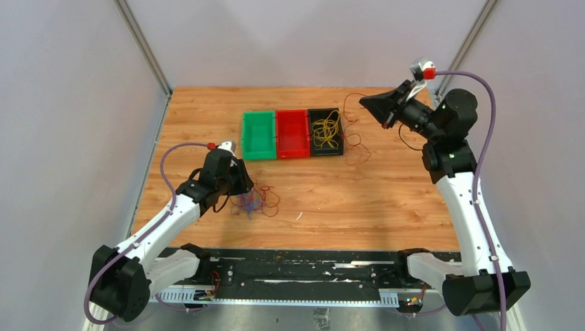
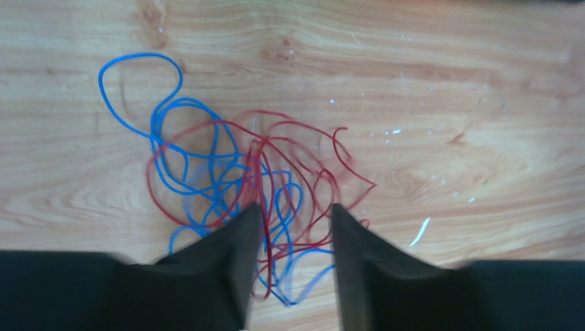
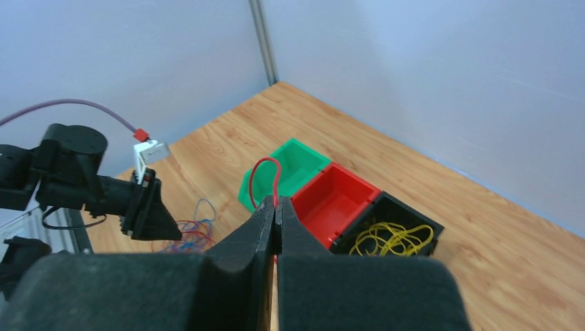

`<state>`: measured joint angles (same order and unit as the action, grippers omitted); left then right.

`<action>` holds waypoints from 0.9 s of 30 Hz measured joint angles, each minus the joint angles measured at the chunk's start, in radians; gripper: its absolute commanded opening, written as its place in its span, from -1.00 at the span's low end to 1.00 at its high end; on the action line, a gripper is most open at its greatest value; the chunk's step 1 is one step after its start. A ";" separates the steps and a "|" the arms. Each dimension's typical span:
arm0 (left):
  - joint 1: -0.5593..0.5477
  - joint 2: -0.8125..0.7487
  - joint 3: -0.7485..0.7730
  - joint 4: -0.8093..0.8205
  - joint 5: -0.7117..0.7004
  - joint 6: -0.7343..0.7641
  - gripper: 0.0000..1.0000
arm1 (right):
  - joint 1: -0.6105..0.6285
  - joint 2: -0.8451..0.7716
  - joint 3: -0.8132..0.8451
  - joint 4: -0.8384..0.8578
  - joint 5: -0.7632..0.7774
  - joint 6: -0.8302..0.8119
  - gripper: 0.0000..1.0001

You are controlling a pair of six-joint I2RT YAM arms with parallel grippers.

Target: Untangle the cables

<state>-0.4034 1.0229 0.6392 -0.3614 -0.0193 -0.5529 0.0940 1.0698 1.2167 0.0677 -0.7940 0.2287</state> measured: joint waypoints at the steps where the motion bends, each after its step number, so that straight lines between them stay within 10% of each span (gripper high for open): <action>1: 0.000 0.003 0.000 0.000 0.005 0.003 0.29 | 0.018 0.011 0.016 0.000 -0.001 -0.005 -1.00; 6: 0.000 -0.019 0.000 0.000 0.013 0.011 0.98 | 0.095 0.065 0.057 0.000 -0.008 -0.029 -1.00; 27: 0.000 -0.203 0.016 -0.130 -0.107 0.023 0.99 | 0.275 0.459 0.435 -0.040 0.014 -0.161 -1.00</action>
<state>-0.4038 0.8204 0.6548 -0.4911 -0.1261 -0.5301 0.3691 1.5284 1.6512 0.0273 -0.7803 0.0681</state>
